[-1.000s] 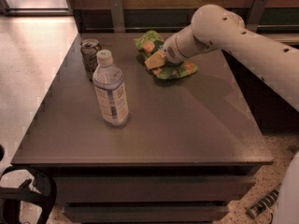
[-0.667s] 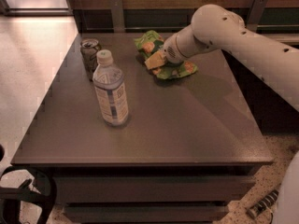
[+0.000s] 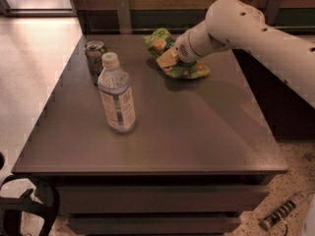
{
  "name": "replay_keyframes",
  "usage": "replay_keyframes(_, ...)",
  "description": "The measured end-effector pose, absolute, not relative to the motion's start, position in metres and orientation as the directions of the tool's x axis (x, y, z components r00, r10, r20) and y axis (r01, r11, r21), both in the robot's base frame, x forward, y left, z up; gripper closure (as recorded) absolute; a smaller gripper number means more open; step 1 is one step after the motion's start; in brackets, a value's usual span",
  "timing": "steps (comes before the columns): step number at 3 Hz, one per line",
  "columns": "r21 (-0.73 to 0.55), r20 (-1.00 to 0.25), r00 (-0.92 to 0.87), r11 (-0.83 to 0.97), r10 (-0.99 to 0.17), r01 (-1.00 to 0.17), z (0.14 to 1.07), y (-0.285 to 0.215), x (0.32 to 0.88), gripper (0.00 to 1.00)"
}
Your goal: Pick green rice chip bag
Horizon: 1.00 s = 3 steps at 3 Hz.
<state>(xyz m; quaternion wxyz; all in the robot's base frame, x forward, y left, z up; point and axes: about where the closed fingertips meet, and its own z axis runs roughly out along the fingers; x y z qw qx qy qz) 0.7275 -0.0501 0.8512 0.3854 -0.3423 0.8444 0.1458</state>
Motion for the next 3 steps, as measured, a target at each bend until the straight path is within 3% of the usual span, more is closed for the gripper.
replay_keyframes(3, -0.148, -0.788, -0.395, 0.768, -0.473, -0.623, 0.948, -0.083, 0.698, 1.00)
